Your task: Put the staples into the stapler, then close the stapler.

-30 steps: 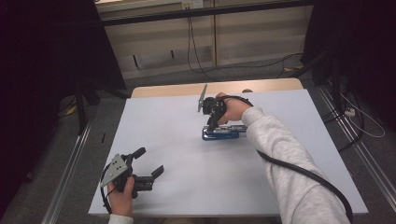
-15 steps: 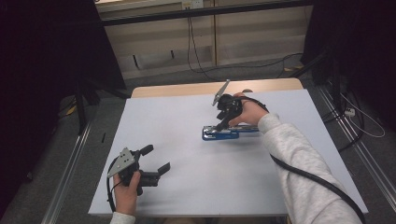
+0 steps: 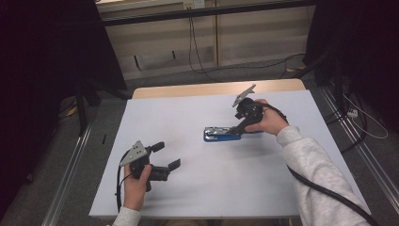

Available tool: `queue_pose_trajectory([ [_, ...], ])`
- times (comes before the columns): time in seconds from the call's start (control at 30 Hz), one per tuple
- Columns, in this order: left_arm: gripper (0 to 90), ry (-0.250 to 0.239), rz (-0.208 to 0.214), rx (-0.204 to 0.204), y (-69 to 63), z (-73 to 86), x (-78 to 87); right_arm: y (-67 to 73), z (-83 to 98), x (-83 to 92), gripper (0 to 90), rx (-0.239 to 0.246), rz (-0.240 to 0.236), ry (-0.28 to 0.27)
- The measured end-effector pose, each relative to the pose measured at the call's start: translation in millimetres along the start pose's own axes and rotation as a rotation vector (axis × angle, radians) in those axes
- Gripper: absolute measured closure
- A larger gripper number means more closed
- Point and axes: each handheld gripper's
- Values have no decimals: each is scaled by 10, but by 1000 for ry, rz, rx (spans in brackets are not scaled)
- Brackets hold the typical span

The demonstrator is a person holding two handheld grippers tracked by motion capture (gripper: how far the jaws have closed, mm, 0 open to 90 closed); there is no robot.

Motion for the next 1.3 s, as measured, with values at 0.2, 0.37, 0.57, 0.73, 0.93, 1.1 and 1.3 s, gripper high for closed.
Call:
queue_pose_trajectory([
  [0.2,19,30,-4,19,38,-19,-129,-1,174,113,137,-37,22,-41],
  [0.37,20,44,-6,16,60,-48,-244,29,330,193,121,-47,47,-64],
  [0.57,19,104,-31,29,96,-68,-414,51,529,226,117,-82,68,-88],
  [0.73,27,129,-37,32,112,-84,-536,56,669,254,117,-103,87,-106],
  [0.93,40,161,-46,27,123,-121,-718,32,795,338,116,-136,111,-137],
  [1.1,59,189,-53,38,161,-137,-817,-7,906,396,116,-158,144,-139],
  [1.3,159,199,-79,65,237,-99,-874,-32,1029,461,152,-180,177,-137],
])
Point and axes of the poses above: each handheld gripper's, and its own axes: x roughly backward along the jaws, z roughly out of its underside, y roughly to its left, and after that the axes turned 6 degrees about -x, right-handed
